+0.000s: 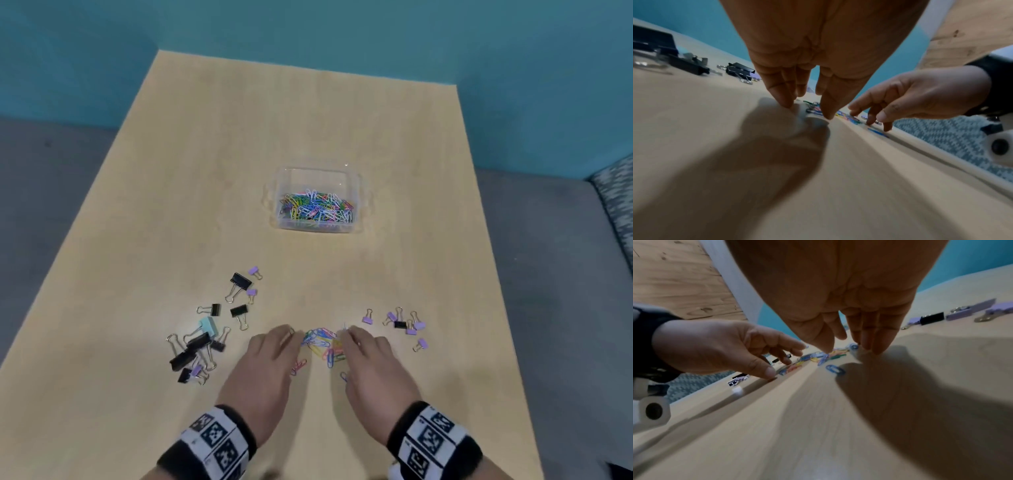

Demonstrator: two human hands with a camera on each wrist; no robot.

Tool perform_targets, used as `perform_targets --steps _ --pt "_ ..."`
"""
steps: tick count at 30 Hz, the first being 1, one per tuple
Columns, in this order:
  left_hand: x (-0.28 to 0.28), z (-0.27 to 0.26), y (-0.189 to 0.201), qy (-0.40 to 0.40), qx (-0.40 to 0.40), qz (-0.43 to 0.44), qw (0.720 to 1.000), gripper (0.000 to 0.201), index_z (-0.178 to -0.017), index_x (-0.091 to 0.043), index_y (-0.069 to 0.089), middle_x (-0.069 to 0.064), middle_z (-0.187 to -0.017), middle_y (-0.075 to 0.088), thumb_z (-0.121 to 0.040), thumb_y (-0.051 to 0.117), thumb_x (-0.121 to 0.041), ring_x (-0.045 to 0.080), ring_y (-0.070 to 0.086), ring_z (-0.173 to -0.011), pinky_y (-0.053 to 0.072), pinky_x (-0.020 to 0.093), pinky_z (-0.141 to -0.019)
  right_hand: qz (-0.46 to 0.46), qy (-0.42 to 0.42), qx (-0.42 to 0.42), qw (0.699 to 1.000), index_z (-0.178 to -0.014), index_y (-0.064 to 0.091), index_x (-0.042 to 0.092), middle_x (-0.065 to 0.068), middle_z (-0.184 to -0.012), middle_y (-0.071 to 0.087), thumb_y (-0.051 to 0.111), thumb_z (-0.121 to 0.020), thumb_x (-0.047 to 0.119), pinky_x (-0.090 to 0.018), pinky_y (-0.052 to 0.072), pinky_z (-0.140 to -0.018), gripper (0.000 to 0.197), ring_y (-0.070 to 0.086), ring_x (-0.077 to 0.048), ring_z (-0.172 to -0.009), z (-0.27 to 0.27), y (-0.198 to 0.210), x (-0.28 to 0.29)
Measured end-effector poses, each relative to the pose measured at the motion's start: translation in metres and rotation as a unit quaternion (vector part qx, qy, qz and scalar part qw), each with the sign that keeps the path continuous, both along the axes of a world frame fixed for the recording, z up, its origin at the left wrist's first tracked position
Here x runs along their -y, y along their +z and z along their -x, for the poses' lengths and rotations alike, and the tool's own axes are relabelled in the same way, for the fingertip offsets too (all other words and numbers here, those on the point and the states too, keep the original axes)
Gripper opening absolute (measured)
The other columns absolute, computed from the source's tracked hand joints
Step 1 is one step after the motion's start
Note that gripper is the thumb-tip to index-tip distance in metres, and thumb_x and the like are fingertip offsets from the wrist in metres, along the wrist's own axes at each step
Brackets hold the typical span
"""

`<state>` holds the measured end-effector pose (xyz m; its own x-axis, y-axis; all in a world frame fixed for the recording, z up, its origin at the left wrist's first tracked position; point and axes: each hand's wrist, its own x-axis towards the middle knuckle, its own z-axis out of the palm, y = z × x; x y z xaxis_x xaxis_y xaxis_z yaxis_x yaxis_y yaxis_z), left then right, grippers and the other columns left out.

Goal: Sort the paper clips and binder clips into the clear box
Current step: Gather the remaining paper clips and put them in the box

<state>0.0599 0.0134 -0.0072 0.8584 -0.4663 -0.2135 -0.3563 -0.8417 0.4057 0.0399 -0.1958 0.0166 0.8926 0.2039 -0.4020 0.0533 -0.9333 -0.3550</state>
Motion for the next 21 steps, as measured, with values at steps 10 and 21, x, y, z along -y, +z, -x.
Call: perform_targets --steps 10,21 --pt "-0.002 -0.018 0.008 -0.006 -0.072 -0.012 0.997 0.046 -0.121 -0.024 0.051 -0.004 -0.117 0.043 -0.077 0.062 -0.018 0.02 0.043 -0.1 0.046 0.033 -0.085 -0.019 -0.001 0.017 1.0 -0.138 0.036 0.024 0.004 -0.131 0.04 0.053 -0.085 0.018 -0.031 0.046 -0.086 0.056 0.044 -0.023 -0.11 0.01 0.0 0.003" --pt "0.018 -0.026 -0.006 0.029 -0.045 0.006 0.999 0.036 -0.121 -0.022 0.05 -0.001 -0.111 0.042 -0.086 0.059 -0.019 0.02 0.044 -0.092 0.047 0.034 -0.077 -0.042 -0.045 0.029 0.998 -0.119 0.044 0.028 0.003 -0.107 0.034 0.058 -0.087 0.021 -0.032 0.05 -0.07 0.036 0.044 -0.018 -0.092 -0.018 -0.019 -0.016"
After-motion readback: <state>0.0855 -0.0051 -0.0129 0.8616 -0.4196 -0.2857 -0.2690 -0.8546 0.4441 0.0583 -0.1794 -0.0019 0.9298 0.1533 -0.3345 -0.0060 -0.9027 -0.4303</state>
